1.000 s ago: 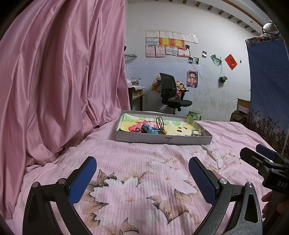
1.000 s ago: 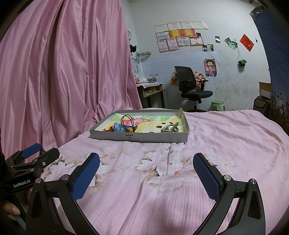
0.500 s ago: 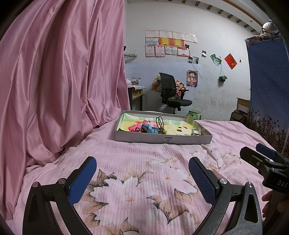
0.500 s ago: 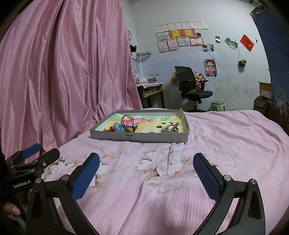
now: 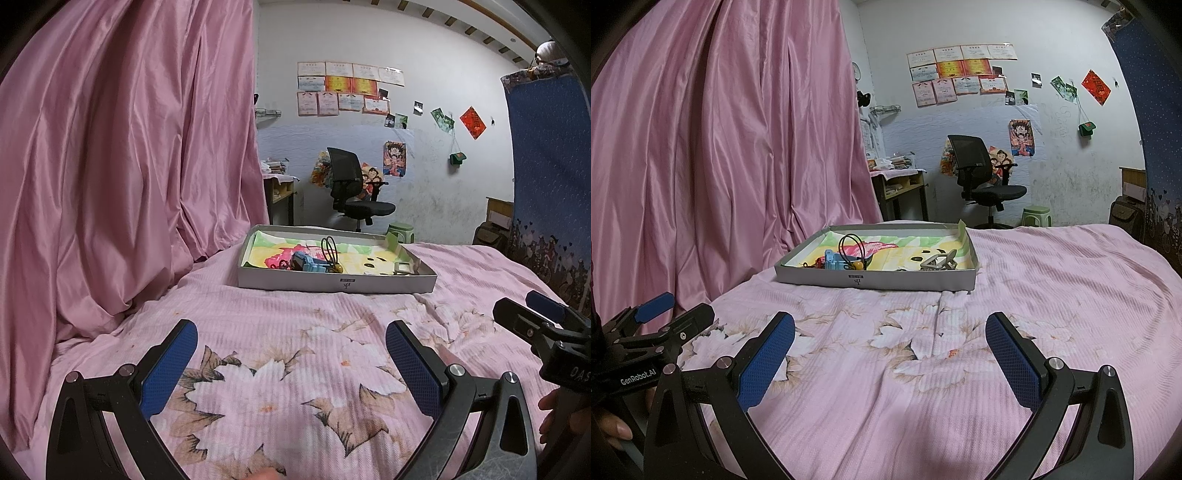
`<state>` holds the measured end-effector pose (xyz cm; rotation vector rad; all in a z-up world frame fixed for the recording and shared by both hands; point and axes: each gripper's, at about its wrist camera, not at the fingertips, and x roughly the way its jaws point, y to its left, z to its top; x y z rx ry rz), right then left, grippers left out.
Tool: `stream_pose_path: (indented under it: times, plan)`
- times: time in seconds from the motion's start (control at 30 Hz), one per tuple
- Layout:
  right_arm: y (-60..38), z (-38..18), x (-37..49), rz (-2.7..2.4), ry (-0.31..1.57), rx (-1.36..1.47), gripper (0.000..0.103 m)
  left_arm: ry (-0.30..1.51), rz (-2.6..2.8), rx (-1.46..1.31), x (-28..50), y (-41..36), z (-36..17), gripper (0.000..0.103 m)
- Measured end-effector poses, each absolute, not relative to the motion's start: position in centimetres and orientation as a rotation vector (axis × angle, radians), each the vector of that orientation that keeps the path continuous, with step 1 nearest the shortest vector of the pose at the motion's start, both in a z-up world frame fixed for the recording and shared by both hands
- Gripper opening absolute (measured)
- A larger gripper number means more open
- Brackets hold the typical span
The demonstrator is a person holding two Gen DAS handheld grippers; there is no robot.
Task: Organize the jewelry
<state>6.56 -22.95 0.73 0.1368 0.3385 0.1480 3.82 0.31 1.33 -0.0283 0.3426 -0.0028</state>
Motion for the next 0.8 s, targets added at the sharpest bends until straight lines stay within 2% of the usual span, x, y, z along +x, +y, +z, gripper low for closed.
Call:
stream_pose_path:
  times: [0.8]
  plan:
    - [-22.90,0.81,6.53,0.148,0.340,0.136,0.102,0.344,-0.006,-0.014,3.73,1.00,1.24,0.103]
